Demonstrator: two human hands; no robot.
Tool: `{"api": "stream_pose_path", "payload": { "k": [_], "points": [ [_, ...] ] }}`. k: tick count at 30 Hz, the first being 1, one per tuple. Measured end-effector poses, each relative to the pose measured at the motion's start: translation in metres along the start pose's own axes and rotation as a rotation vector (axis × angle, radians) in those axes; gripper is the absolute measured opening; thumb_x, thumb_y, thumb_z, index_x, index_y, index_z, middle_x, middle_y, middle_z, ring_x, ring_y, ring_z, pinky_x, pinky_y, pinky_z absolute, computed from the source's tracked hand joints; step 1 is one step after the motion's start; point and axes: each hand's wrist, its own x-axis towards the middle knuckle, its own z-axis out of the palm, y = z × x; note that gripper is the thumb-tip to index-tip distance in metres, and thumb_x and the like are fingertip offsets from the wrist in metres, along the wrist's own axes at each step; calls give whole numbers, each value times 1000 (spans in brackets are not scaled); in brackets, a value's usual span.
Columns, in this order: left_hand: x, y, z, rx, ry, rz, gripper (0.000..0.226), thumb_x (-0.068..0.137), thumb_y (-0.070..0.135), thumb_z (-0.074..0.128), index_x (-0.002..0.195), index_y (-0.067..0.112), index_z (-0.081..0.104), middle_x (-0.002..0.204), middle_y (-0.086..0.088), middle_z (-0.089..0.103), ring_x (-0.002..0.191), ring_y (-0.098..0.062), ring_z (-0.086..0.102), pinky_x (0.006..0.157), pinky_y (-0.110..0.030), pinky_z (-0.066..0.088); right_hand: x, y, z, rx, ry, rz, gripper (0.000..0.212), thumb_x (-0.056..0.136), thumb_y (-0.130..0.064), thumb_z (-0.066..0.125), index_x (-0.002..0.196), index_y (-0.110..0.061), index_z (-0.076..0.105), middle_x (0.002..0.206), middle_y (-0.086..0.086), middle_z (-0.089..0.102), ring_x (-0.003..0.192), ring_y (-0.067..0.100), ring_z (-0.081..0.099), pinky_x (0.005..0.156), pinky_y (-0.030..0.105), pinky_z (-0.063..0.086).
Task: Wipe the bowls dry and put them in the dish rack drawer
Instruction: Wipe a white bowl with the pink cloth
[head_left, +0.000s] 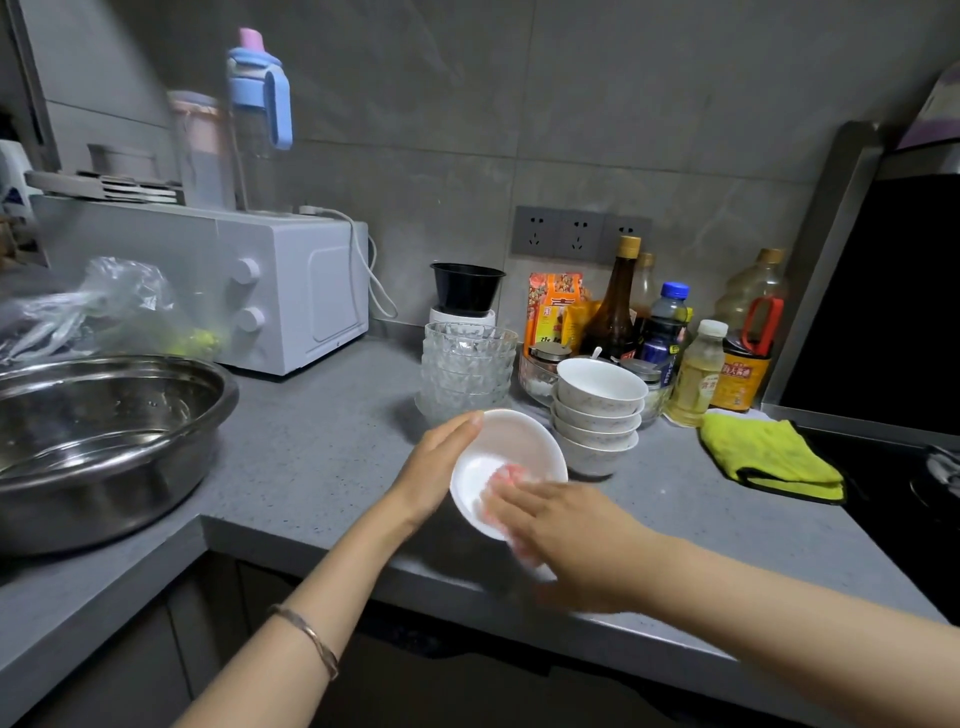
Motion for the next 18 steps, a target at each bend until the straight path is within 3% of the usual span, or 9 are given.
{"api": "stream_pose_path", "payload": {
  "k": [2, 4, 6, 9, 11, 12, 13, 15, 18],
  "points": [
    [-5, -1, 4, -45, 23, -1, 27, 100, 19, 40, 100, 18, 67, 93, 2, 70, 83, -5, 64, 78, -16, 50, 0, -8, -1, 188, -6, -21, 87, 89, -53, 53, 152, -10, 9, 160, 4, 6, 146, 17, 9, 117, 21, 0],
    [-8, -4, 7, -89, 16, -26, 27, 100, 19, 39, 100, 16, 66, 89, 3, 70, 80, -3, 65, 74, -14, 50, 3, -13, -2, 228, -29, 8, 94, 88, -62, 47, 152, -13, -2, 158, 0, -10, 145, 11, -11, 113, 18, -15],
    [-10, -6, 8, -94, 4, -34, 27, 100, 19, 39, 101, 15, 66, 90, 1, 71, 84, -7, 67, 75, -16, 51, 10, -4, 8, 96, -26, 57, 99, 83, -73, 30, 152, -9, 0, 159, 6, -7, 146, 17, -11, 114, 28, -18],
    [-10, -6, 7, -95, 56, -11, 26, 100, 17, 40, 104, 15, 66, 99, -4, 70, 90, -13, 65, 78, -19, 52, 12, 0, 7, -106, 48, 119, 111, 75, -79, -2, 147, 1, 24, 154, 18, 21, 145, 29, 15, 114, 39, -8],
    [-9, -5, 6, -85, 85, 7, 26, 100, 15, 41, 103, 16, 66, 99, -3, 69, 89, -13, 63, 78, -18, 51, 7, -6, 1, -102, 22, 109, 100, 83, -75, 10, 137, 2, 46, 141, 22, 45, 135, 33, 40, 114, 40, 19],
    [-10, -4, 7, -85, 91, 11, 26, 100, 15, 41, 103, 15, 67, 97, -2, 69, 88, -12, 63, 77, -17, 51, 7, -10, 0, -83, 98, 91, 86, 88, -67, 19, 130, -1, 54, 132, 20, 55, 127, 31, 49, 110, 36, 31],
    [-11, -4, 7, -93, 93, 12, 26, 100, 14, 41, 104, 13, 67, 96, -2, 69, 87, -10, 63, 77, -16, 50, 6, -13, 0, -7, 152, 64, 73, 93, -59, 27, 131, -3, 53, 134, 16, 55, 129, 26, 48, 111, 30, 30],
    [-13, -5, 8, -103, 82, -4, 27, 100, 16, 40, 105, 11, 67, 95, -2, 70, 85, -8, 65, 76, -15, 50, 6, -13, 3, 162, 103, 9, 64, 100, -47, 29, 147, -4, 28, 155, 10, 26, 145, 17, 17, 114, 17, 1],
    [-15, -6, 9, -122, 51, -42, 28, 100, 19, 40, 105, 9, 66, 92, -3, 71, 85, -9, 67, 74, -17, 51, 13, -8, 10, 160, -7, 15, 87, 83, -62, 4, 152, -8, 5, 160, 6, 0, 147, 15, -8, 113, 20, -13]
  ]
}}
